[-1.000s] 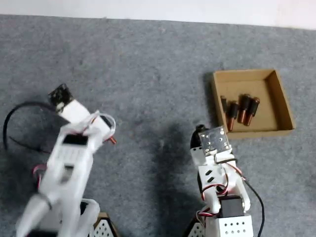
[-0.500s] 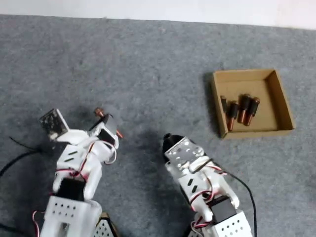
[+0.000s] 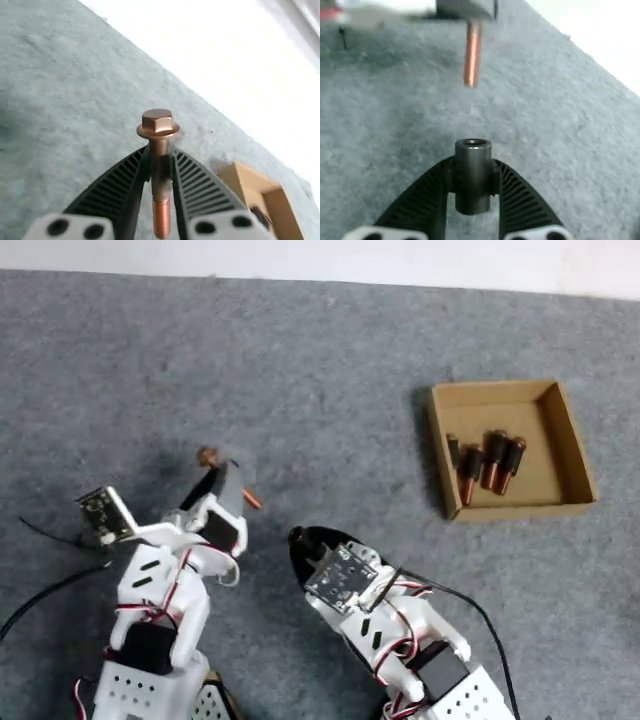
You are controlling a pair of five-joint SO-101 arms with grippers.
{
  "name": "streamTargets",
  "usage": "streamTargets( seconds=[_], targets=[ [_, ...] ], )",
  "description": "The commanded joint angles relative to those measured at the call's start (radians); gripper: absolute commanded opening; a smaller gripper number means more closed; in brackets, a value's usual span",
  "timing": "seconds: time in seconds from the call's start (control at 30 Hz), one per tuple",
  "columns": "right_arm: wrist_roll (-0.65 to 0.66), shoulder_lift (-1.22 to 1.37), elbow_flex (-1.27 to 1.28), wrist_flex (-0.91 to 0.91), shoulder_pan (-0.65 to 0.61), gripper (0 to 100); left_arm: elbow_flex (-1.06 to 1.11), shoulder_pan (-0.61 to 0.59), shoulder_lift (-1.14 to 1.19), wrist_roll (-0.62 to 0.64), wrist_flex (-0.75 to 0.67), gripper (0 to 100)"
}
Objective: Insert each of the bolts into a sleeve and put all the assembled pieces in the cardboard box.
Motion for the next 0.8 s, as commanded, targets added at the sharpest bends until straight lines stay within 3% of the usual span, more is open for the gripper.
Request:
streamTargets(
  seconds=[0.0,0.43,0.6,0.77],
  targets=[
    [0.012,-0.021,0.117,-0.058,-0.007,0.5,-0.008,0.110,-0.016,-0.009,-0.029,1],
    [0.012,-0.021,0.117,-0.059,-0.012,0.5,-0.008,0.145,-0.016,-0.002,-0.057,1],
    [0.012,-0.021,0.117,-0.059,-0.012,0.5,-0.007,0.147,-0.016,0.092,-0.068,1],
    [0.012,-0.021,0.117,-0.059,-0.008,0.5,0.004,0.188,-0.016,0.089,-0.074,1]
  ],
)
